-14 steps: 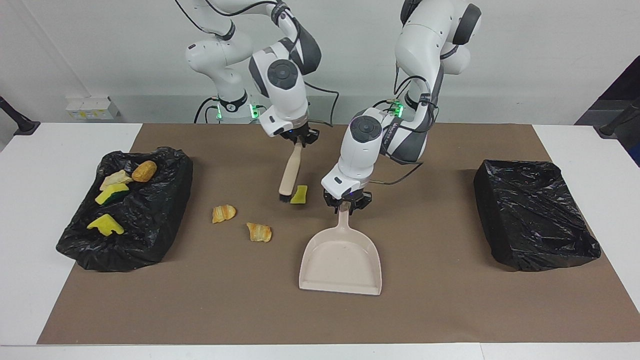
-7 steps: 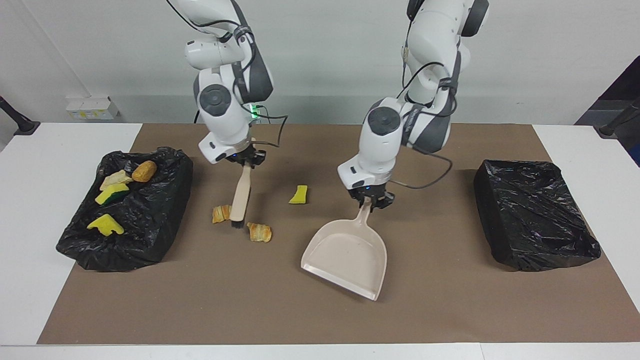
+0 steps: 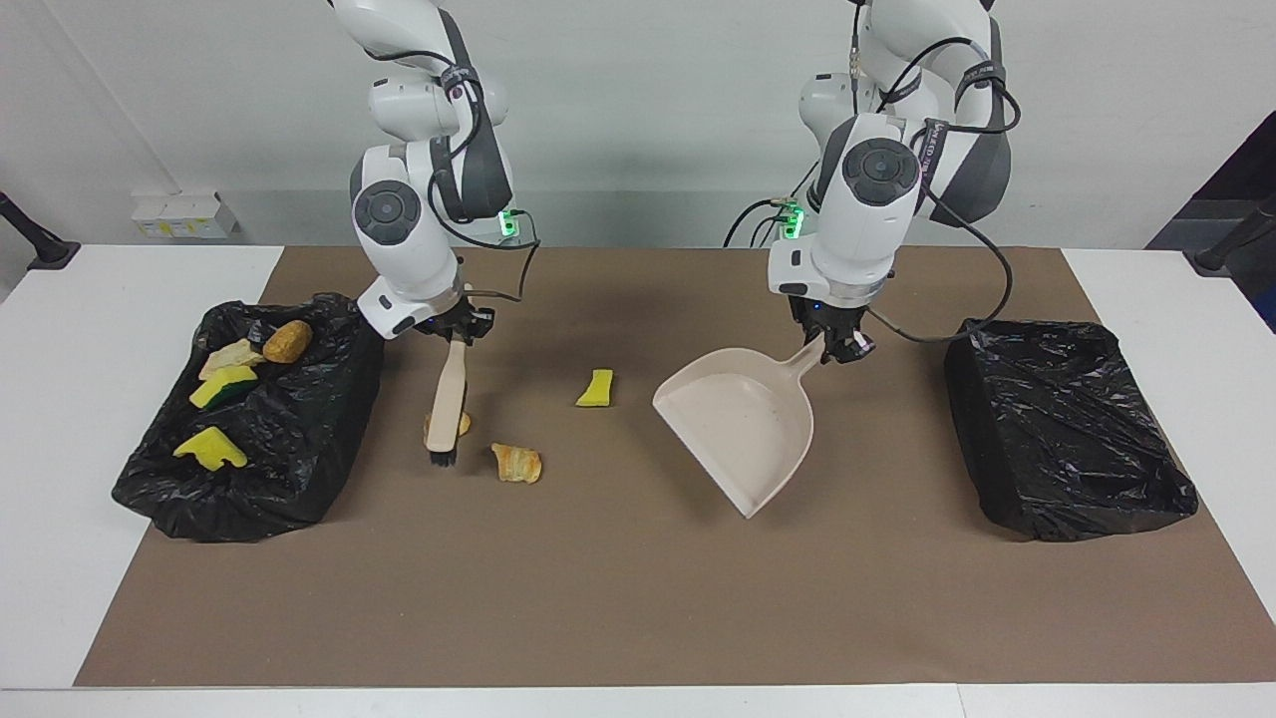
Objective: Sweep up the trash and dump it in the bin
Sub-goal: 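Hold the dustpan with the left gripper while the right gripper sweeps bread in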
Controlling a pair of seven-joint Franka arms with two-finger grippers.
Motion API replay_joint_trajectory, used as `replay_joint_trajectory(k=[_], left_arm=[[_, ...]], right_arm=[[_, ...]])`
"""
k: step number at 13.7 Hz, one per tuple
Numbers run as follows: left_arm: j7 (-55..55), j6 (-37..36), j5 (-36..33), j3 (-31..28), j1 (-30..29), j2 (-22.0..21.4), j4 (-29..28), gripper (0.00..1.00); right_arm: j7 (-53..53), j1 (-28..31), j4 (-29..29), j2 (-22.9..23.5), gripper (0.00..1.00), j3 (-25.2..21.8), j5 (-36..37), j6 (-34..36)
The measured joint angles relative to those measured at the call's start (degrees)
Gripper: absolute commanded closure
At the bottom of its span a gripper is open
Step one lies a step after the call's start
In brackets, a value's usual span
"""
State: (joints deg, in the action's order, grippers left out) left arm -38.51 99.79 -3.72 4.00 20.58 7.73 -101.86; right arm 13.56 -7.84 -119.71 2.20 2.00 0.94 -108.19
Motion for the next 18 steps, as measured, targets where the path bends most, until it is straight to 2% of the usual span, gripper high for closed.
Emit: replay_joint_trajectory(k=[2,5,7,10,15,18], left_arm=[[-4.6,0.6,-0.1,0.1,0.0,-1.7,-3.7,1.0],[-8.5,7.4,-1.3,0.0,-0.6,-3.5,-8.4,1.0],[-9.8,10.6,-1.7,0.1,-0.7,-3.8,-10.6,1.0],[-9.9,14.3,-1.8,0.5,-0.6,-3.8,-13.7,1.0],[-9.9,16.2,-1.8,0.7,-0.6,-4.0,-16.8,1.0],[-8.2,16.9,-1.8,0.9,0.6,-4.1,-17.9,1.0]], right_arm=[[-0.1,0.5,-1.2,0.0,1.0,0.0,3.0,-1.9],[-4.6,5.0,-3.1,-0.2,1.0,-0.1,6.1,-3.3],[-6.5,7.1,-7.2,-1.3,1.0,-0.2,9.1,-7.5],[-6.5,7.0,-12.7,-1.7,1.0,0.2,10.0,-14.0],[-6.4,-1.9,-11.0,0.1,1.0,0.7,9.1,-15.5],[-5.4,-8.1,-8.0,3.1,1.0,0.9,3.9,-15.5]])
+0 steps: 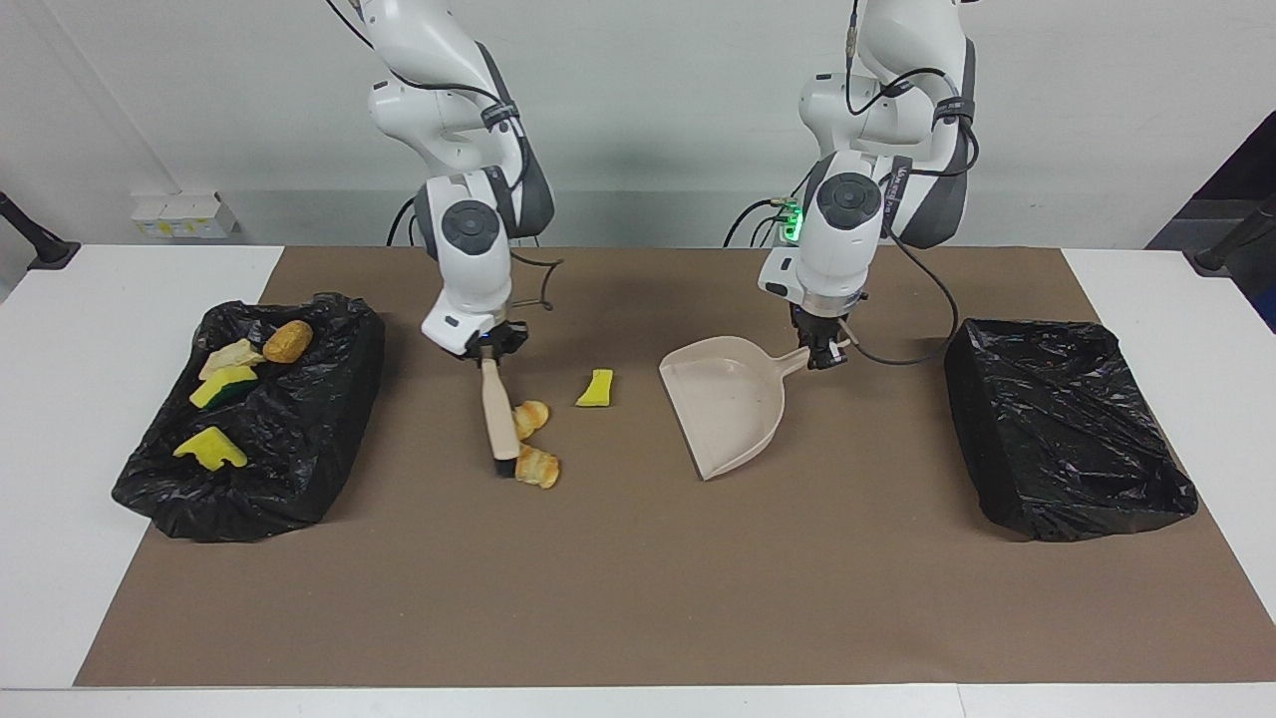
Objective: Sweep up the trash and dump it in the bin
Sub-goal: 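Hold the dustpan with the left gripper while the right gripper sweeps bread in, then sweep the remaining bread and sponge into the dustpan with the right gripper's brush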
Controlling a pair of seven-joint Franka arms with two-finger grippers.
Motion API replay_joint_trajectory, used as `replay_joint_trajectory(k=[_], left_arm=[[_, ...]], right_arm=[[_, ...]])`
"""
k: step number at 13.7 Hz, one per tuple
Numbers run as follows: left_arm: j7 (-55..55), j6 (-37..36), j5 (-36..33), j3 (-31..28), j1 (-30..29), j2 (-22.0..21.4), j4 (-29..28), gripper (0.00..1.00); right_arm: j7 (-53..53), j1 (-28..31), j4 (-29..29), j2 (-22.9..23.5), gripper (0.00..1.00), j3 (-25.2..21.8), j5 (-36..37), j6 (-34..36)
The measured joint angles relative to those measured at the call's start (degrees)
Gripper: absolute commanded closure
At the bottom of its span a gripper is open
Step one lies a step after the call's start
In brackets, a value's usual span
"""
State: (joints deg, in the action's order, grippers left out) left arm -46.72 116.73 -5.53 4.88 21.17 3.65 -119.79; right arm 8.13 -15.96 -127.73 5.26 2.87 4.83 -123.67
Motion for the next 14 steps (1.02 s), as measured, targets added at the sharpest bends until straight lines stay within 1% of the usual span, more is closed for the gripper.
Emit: replay_joint_trajectory(k=[2,4,7,10,12,14], left_arm=[[1.6,0.8,0.0,0.0,0.8,-0.1,-0.6,1.0],[1.8,0.8,0.0,0.0,0.8,-0.2,-0.6,1.0],[1.8,0.9,0.0,0.0,0.8,-0.2,-0.7,1.0],[1.9,0.9,0.0,-0.1,0.8,-0.2,-0.7,1.0],[1.9,1.0,0.0,-0.1,0.8,-0.2,-0.7,1.0],[1.9,1.0,0.0,-0.1,0.8,-0.2,-0.7,1.0]], right_arm=[[2.7,-3.7,2.5,2.5,1.0,0.1,-2.3,0.0],[3.2,-7.0,4.0,3.9,1.0,0.1,-6.4,0.0],[3.3,-12.0,5.1,4.3,1.0,0.1,-14.4,0.0],[3.2,-16.1,6.9,4.4,1.0,0.2,-24.7,0.0],[3.3,-18.4,9.0,4.4,1.0,0.3,-27.6,0.1],[3.3,-18.9,11.4,4.4,1.0,0.2,-28.0,2.9]])
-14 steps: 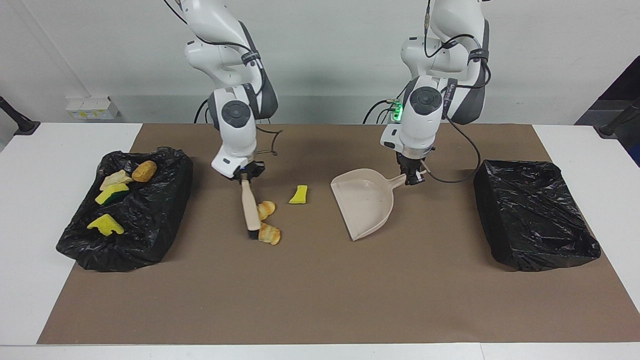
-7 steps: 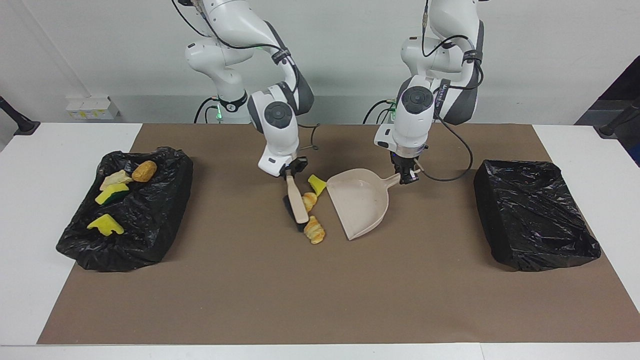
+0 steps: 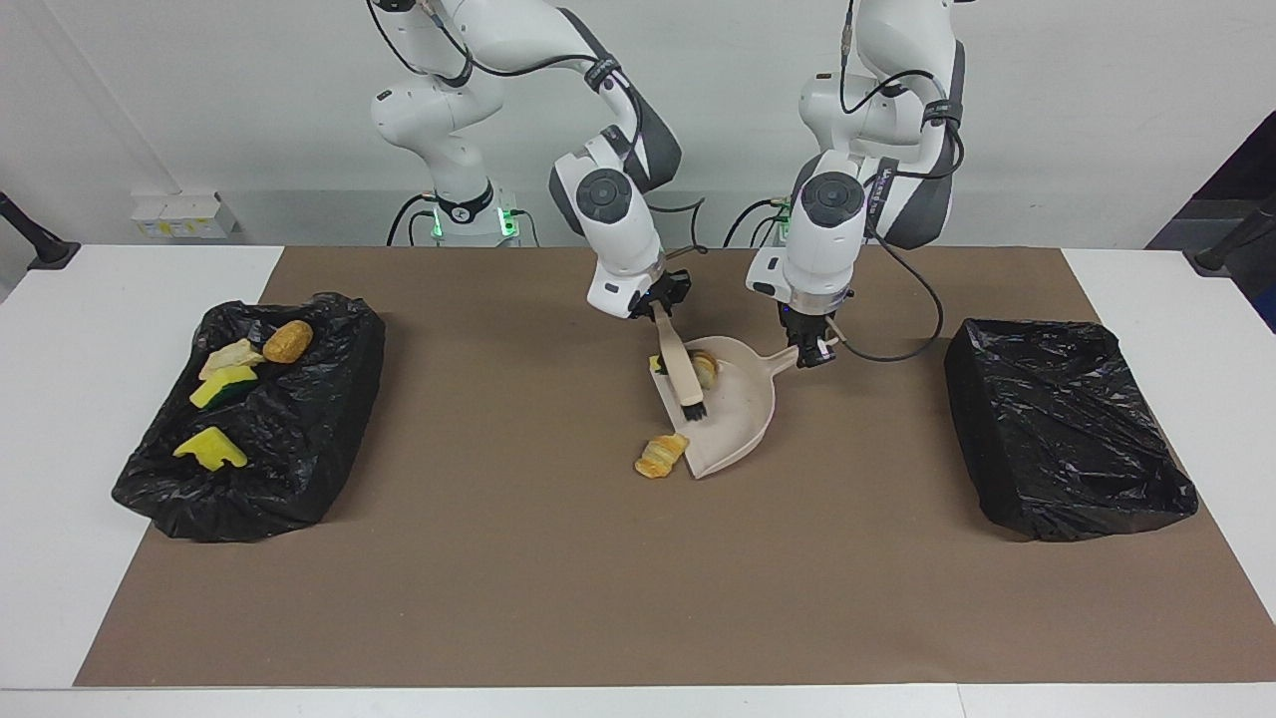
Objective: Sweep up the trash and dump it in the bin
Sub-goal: 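Sweep the remaining bread and sponge into the dustpan with the right gripper's brush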
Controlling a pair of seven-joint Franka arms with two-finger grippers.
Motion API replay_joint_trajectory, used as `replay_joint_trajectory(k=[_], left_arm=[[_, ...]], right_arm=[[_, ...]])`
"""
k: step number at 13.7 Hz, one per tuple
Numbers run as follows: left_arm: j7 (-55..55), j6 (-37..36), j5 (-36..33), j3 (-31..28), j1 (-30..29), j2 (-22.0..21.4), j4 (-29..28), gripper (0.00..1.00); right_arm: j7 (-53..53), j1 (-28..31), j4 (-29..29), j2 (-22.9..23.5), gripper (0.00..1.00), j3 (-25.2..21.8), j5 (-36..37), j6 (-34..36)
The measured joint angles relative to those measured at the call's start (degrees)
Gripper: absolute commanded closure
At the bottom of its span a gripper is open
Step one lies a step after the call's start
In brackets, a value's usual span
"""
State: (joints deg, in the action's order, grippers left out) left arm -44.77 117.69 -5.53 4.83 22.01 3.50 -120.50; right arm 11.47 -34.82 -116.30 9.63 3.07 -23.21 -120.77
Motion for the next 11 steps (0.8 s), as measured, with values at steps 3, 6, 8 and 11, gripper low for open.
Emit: replay_joint_trajectory(k=[3,6,8,11], left_arm=[[0.0,0.0,0.0,0.0,0.0,0.0,0.0,1.0],[0.8,0.0,0.0,0.0,0.0,0.0,0.0,1.0],[4.0,0.0,0.0,0.0,0.0,0.0,-0.1,1.0],[7.5,0.0,1.9,-0.1,0.0,-0.2,-0.8,1.0]], right_arm=[[-0.1,3.7,4.9,-0.3,1.0,-0.8,1.9,6.9],[-1.9,9.3,6.8,0.0,1.0,-0.9,10.0,7.3],[-3.0,11.4,7.8,1.5,1.0,-0.9,15.3,7.0],[-3.5,11.8,13.4,8.3,1.0,-0.6,21.1,6.9]])
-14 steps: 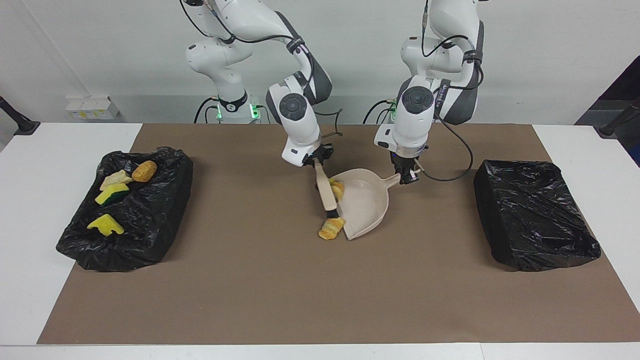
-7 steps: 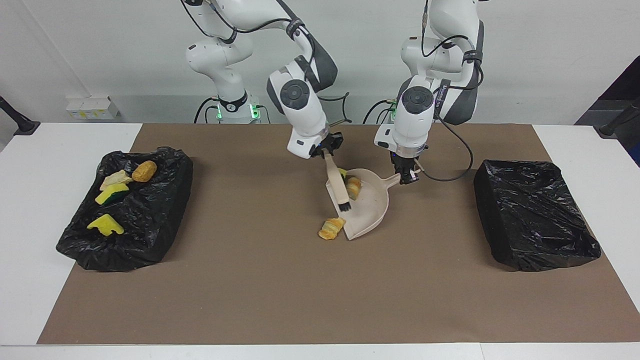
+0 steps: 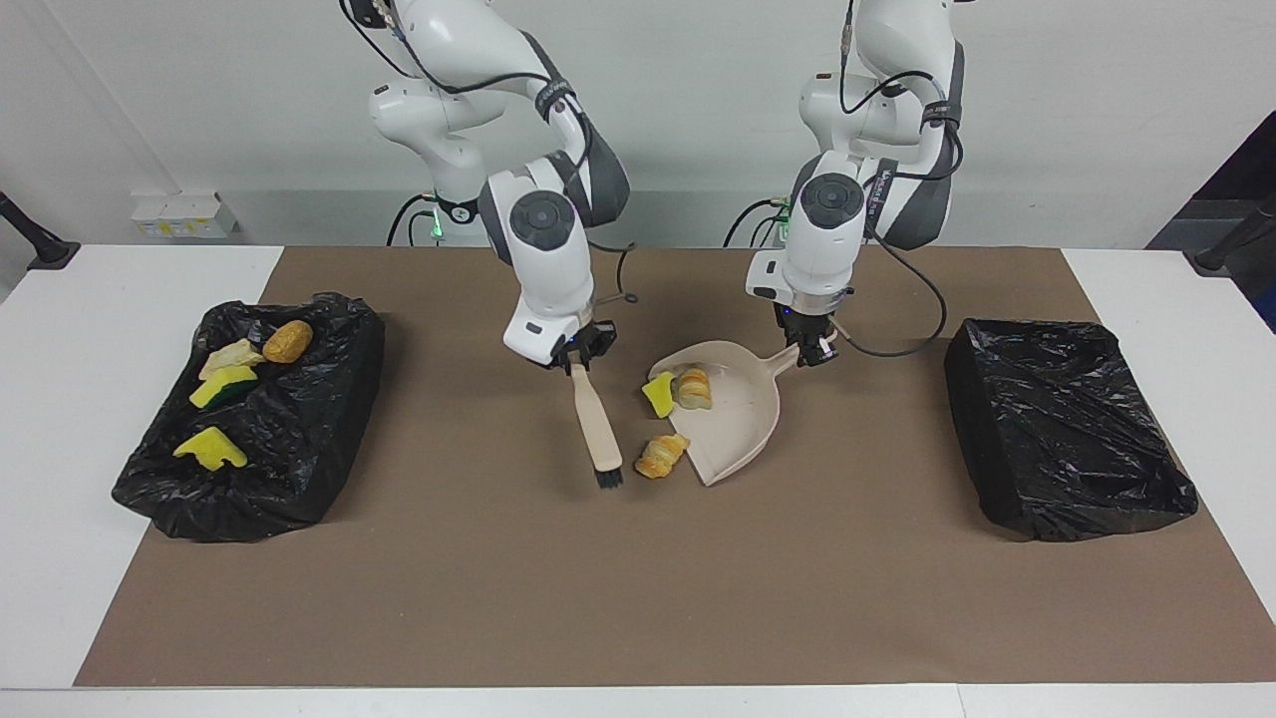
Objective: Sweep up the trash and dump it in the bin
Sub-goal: 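Sweep the remaining bread and sponge into the dustpan with the right gripper's brush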
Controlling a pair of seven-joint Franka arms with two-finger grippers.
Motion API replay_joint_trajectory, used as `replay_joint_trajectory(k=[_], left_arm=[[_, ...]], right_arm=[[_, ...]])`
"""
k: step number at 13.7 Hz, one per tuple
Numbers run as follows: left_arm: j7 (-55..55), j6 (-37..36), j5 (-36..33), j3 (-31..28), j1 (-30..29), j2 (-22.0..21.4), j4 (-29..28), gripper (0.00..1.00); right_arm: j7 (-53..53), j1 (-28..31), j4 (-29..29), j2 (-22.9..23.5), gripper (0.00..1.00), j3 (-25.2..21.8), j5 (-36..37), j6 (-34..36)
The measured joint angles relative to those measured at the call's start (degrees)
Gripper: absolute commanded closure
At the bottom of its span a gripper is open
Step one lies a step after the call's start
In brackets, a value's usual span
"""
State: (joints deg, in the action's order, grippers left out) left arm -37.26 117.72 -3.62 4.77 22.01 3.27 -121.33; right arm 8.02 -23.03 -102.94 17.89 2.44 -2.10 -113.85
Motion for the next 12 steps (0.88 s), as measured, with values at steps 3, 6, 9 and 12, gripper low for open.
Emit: replay_joint_trajectory(k=[3,6,9,12], left_arm=[[3.9,0.6,1.9,-0.1,0.0,-0.2,-0.8,1.0],[4.6,0.7,2.2,-0.1,0.0,-0.3,-1.0,1.0],[4.7,0.7,2.3,-0.1,0.0,-0.3,-1.1,1.0],[4.8,0.8,2.3,-0.1,0.0,-0.3,-1.2,1.0]], right_arm=[[-1.5,-2.0,5.1,6.8,1.0,0.6,0.6,-0.1],[-1.5,-5.4,5.6,7.7,1.0,2.3,-1.8,1.0],[-1.5,-5.8,5.7,7.0,1.0,7.1,-5.1,2.5],[-1.3,-5.5,5.7,6.6,1.0,8.4,-5.3,2.5]])
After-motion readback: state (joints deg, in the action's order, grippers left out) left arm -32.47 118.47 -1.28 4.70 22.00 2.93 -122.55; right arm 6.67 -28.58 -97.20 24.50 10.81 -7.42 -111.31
